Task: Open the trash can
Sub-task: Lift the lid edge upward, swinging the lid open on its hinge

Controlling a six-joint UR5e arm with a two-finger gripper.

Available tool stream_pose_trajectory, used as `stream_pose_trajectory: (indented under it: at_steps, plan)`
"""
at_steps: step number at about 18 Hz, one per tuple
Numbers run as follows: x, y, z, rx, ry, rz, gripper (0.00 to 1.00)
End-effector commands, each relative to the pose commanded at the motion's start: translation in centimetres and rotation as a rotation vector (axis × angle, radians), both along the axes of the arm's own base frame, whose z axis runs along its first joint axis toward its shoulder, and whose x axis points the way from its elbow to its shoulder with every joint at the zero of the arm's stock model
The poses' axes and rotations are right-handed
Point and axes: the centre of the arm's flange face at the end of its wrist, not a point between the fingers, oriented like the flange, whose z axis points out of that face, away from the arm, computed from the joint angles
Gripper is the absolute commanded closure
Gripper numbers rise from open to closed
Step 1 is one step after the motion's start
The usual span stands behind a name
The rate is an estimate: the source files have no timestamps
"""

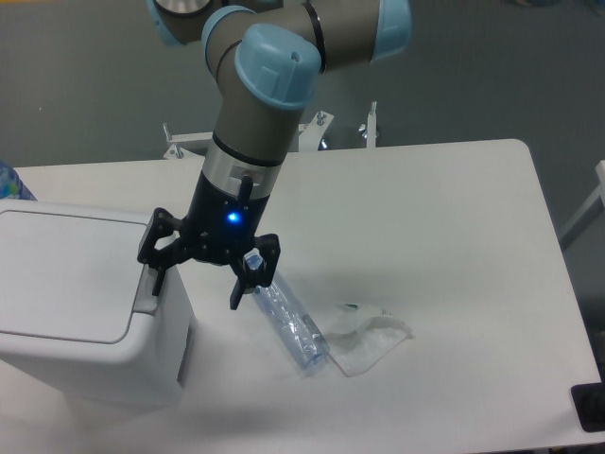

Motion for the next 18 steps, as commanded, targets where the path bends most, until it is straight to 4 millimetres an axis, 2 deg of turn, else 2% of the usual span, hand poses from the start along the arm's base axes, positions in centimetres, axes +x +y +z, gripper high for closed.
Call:
stream_pose_trajectory:
  at_steps: [8,18]
  plan:
    - [-0.12,0.24,-0.66,-0.003,0.001,0.000,0.00]
    - [-0.11,0.23,-0.15,0.005,0.008,0.000,0.00]
